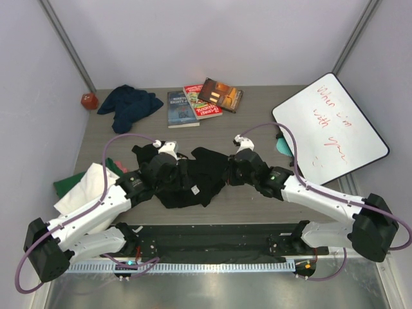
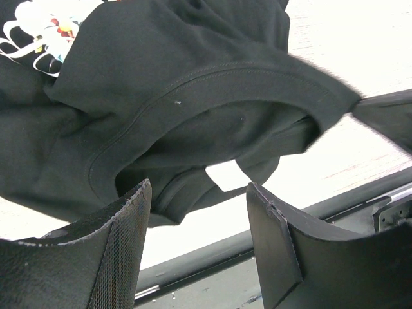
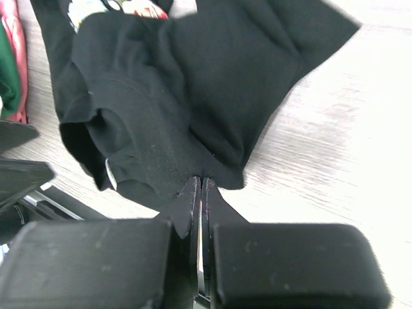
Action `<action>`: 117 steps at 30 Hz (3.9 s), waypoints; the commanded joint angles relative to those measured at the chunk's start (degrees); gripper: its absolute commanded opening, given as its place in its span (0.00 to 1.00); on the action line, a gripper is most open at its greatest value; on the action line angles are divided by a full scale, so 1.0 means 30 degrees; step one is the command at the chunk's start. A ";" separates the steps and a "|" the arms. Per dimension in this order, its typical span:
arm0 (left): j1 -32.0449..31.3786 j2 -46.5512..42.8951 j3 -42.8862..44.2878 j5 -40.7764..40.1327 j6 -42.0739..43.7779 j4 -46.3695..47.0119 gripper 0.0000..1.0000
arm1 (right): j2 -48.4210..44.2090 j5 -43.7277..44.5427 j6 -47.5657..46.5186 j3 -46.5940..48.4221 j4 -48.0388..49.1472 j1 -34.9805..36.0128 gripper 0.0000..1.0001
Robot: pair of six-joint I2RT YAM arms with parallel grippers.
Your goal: Fold and stack the t-shirts
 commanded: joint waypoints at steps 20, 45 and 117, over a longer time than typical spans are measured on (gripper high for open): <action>0.0069 -0.0370 0.0082 -0.0015 -0.0400 0.0296 0.62 | -0.2134 0.2188 -0.4880 0.8183 -0.4775 0.0068 0.01; 0.0069 0.0977 0.0404 0.0307 -0.0048 0.0851 0.61 | -0.5558 0.8538 -0.1368 0.1034 -0.5998 -0.0020 0.47; 0.0069 0.0451 0.0052 0.0015 0.0245 0.0500 0.61 | 0.7538 0.2599 0.0246 -0.1164 -0.0175 -0.6114 0.09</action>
